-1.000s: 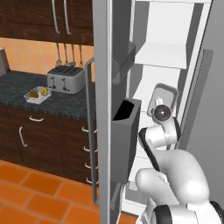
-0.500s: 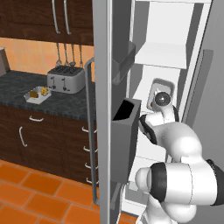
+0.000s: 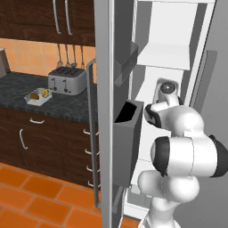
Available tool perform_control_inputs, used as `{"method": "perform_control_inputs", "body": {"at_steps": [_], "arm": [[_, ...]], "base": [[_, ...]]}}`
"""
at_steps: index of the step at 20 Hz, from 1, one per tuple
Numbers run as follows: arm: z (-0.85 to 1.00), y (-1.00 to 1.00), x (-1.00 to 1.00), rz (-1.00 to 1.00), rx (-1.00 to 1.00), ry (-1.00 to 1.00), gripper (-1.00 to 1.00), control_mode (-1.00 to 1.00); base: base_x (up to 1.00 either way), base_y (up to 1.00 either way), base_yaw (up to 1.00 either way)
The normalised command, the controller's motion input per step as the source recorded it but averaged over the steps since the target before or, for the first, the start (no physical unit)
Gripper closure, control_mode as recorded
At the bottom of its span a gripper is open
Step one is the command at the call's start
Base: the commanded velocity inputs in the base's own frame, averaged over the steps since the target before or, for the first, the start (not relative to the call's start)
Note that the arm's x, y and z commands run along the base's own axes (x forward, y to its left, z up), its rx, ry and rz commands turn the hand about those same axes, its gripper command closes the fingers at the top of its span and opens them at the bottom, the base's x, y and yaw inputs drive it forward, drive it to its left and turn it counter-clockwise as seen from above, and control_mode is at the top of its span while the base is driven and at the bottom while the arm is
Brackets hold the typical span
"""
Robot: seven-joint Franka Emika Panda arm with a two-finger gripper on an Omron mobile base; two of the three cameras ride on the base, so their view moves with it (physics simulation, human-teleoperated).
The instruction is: Take the meat container that has the chicken drumstick and place it on the second highest rack of the freezer. Then take the vegetable container that has the avocado and squash and place it on the highest rack of the freezer.
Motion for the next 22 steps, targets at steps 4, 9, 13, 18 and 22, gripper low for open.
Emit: {"method": "perform_control_inputs", "body": {"at_steps": [4,9,13,18,22], "arm": [[-0.22,-0.16,0.33,0.0,0.0,0.11,1.0,-1.0],[-0.27,-0.17,0.38,0.0,0.0,0.1,1.0,-1.0],[-0.28,-0.21,0.46,0.0,0.0,0.04,1.0,-1.0],[-0.41,-0.07,0.42,0.0,-0.02,0.0,1.0,-1.0],[-0.23,-0.01,0.48,0.0,-0.01,0.0,1.0,-1.0]], "base": [[0.0,0.0,0.0],[0.0,0.0,0.0],[0.0,0.0,0.0],[0.0,0.0,0.0],[0.0,0.0,0.0]]}}
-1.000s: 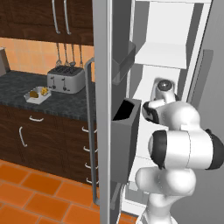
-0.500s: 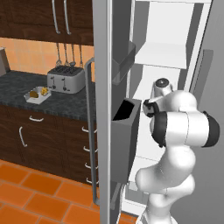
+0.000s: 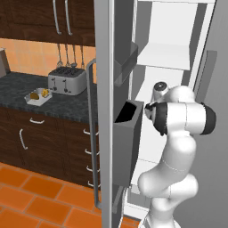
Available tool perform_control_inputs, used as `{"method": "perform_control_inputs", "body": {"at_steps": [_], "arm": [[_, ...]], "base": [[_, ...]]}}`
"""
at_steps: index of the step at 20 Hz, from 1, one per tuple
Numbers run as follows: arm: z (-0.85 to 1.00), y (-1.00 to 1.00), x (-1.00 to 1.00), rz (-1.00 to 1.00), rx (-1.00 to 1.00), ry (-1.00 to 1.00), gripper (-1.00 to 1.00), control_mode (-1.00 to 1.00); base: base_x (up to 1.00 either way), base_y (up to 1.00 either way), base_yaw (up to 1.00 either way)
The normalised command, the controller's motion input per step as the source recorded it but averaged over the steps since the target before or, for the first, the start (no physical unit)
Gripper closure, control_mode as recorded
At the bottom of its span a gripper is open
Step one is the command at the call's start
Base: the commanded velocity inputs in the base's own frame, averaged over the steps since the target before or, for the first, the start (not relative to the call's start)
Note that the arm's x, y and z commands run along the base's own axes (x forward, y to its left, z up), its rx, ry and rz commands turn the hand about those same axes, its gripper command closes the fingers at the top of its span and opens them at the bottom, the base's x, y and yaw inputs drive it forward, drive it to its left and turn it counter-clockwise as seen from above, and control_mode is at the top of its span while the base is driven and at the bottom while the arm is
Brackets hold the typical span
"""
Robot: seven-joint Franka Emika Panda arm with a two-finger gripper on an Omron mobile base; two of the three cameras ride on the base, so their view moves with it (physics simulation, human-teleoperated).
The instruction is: Take the meat container that has the chicken drumstick and place it on the second highest rack of the freezer. Then take the vegetable container that has the avocado and squash and place it on the highest rack of the freezer.
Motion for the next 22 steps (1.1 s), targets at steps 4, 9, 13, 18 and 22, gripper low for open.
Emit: {"method": "perform_control_inputs", "body": {"at_steps": [4,9,13,18,22], "arm": [[-0.01,-0.18,0.48,0.0,0.0,0.0,1.0,-1.0],[0.0,-0.16,0.26,0.0,0.0,0.0,1.0,-1.0],[0.0,0.0,0.0,0.0,0.0,0.0,1.0,-1.0],[0.0,0.0,0.12,0.0,0.0,0.0,-1.0,-1.0],[0.0,0.0,0.0,0.0,0.0,0.0,-1.0,-1.0]], "base": [[0.0,0.0,0.0],[0.0,0.0,0.0],[0.0,0.0,0.0],[0.0,0.0,0.0],[0.0,0.0,0.0]]}}
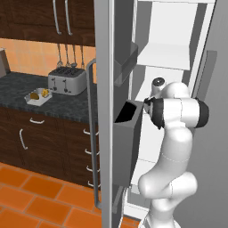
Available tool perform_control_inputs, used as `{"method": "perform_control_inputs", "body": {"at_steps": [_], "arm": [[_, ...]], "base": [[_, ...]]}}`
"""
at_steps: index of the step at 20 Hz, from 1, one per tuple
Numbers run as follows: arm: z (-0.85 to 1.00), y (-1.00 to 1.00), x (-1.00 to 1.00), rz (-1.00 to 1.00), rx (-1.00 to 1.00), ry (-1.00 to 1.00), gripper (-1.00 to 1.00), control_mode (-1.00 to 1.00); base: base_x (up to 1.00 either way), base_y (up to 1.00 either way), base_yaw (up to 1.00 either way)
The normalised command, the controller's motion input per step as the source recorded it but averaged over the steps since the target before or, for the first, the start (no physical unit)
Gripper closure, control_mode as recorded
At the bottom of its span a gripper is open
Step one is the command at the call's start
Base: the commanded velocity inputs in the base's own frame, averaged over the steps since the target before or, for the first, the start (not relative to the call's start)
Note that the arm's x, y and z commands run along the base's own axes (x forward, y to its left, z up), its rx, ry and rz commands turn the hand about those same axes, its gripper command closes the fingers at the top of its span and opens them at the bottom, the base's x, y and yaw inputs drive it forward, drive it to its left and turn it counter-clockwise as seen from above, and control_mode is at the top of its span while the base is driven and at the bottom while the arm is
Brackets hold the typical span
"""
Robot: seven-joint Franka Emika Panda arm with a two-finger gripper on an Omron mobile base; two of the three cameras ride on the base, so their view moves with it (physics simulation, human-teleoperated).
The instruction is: Take the meat container that has the chicken drumstick and place it on the second highest rack of the freezer. Then take the vegetable container that has the avocado and squash and place it on the highest rack of the freezer.
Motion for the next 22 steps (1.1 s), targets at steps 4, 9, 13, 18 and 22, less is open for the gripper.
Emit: {"method": "perform_control_inputs", "body": {"at_steps": [4,9,13,18,22], "arm": [[0.0,0.0,0.0,0.0,0.0,0.0,-1.0,-1.0],[0.07,0.08,-0.01,-0.02,0.0,-0.01,-1.0,-1.0],[0.23,0.28,-0.71,-0.02,0.0,-0.15,-1.0,-1.0],[0.52,0.48,-0.84,-0.05,0.0,-0.03,-1.0,-1.0],[0.73,0.15,-0.91,-0.01,0.0,0.0,-1.0,-1.0]], "base": [[0.0,0.0,0.0],[0.0,0.0,0.0],[0.0,0.0,0.0],[0.0,0.0,0.0],[0.0,0.0,0.0]]}}
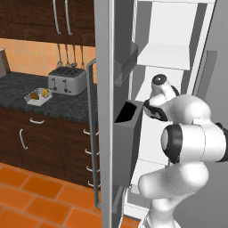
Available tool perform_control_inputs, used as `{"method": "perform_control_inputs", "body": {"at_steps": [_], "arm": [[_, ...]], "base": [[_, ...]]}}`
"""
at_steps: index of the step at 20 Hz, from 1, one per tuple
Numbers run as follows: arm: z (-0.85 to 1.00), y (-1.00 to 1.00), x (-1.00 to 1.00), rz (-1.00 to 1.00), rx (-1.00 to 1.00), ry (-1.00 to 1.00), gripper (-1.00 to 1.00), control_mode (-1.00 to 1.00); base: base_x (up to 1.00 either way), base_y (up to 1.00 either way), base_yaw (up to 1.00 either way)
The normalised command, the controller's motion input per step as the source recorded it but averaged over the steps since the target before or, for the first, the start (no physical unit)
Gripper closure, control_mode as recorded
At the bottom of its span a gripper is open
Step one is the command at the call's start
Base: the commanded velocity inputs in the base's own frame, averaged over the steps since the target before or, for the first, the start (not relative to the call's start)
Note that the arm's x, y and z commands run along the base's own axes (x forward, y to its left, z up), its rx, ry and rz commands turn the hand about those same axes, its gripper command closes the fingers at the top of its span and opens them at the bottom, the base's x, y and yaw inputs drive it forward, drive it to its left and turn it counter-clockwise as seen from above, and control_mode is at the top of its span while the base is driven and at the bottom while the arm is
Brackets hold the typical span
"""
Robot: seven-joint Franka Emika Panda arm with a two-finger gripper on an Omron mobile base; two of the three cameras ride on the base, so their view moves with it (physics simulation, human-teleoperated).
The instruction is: Take the meat container that has the chicken drumstick and place it on the second highest rack of the freezer. Then take the vegetable container that has the avocado and squash and place it on the highest rack of the freezer.
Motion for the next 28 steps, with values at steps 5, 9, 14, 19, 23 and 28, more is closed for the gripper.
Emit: {"method": "perform_control_inputs", "body": {"at_steps": [5,9,14,19,23,28], "arm": [[0.59,0.01,-0.97,0.01,0.08,0.0,-1.0,-1.0],[0.23,0.17,-1.0,0.01,0.1,0.0,-1.0,-1.0],[0.18,0.45,-0.98,0.0,0.09,0.0,-1.0,-1.0],[0.38,0.29,-0.78,0.0,0.11,0.0,-1.0,-1.0],[0.43,0.19,-0.69,0.0,0.12,0.0,-1.0,-1.0],[0.36,0.02,-0.72,0.01,0.04,0.0,-1.0,-1.0]], "base": [[0.0,0.0,0.0],[0.0,0.0,0.0],[0.0,0.0,0.0],[0.0,0.0,0.0],[0.0,0.0,0.0],[0.0,0.0,0.0]]}}
